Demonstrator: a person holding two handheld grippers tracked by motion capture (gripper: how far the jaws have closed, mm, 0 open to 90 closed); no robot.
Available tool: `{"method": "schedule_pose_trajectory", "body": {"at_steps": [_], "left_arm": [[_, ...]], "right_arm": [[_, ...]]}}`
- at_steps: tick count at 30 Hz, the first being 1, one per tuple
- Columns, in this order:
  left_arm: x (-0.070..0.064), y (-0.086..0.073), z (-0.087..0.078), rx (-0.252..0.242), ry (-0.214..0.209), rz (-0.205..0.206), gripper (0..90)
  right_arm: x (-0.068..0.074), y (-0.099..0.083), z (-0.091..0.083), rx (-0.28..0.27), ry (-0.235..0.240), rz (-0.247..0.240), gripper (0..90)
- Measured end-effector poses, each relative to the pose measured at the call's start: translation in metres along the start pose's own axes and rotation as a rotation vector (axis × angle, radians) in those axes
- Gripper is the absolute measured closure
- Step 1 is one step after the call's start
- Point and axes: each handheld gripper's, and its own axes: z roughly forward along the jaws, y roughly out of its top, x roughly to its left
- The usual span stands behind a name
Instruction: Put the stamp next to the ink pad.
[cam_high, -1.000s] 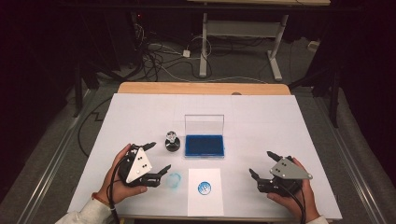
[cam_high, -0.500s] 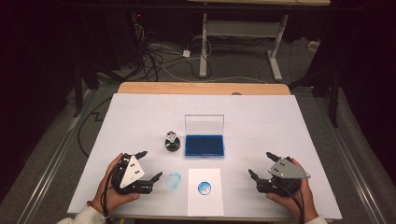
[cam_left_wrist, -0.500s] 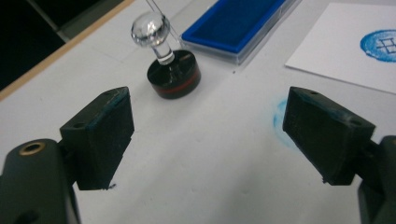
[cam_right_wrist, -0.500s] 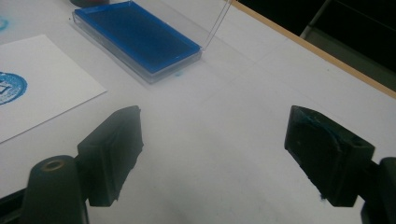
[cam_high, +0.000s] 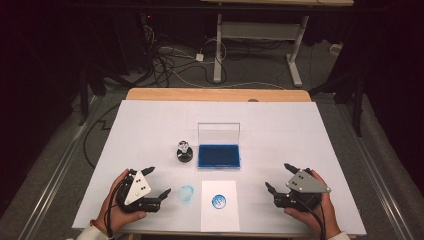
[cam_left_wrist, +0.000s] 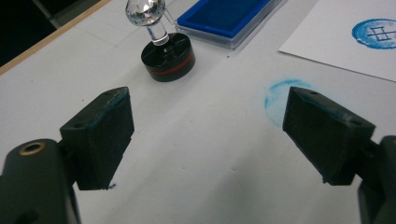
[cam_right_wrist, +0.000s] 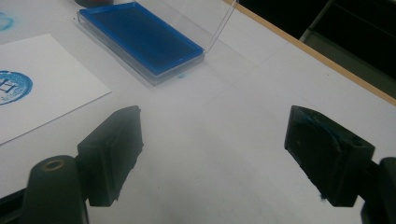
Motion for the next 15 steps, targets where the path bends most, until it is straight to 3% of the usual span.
{"method": "schedule_pose_trajectory", "body": {"at_steps": [15], "left_arm": [[0.0019,0.0003,0.0053,0.013,-0.01,0.001,16.1]], "right_arm": [[-0.0018,0.0004,0.0037,0.003,0.004,0.002,19.7]]}}
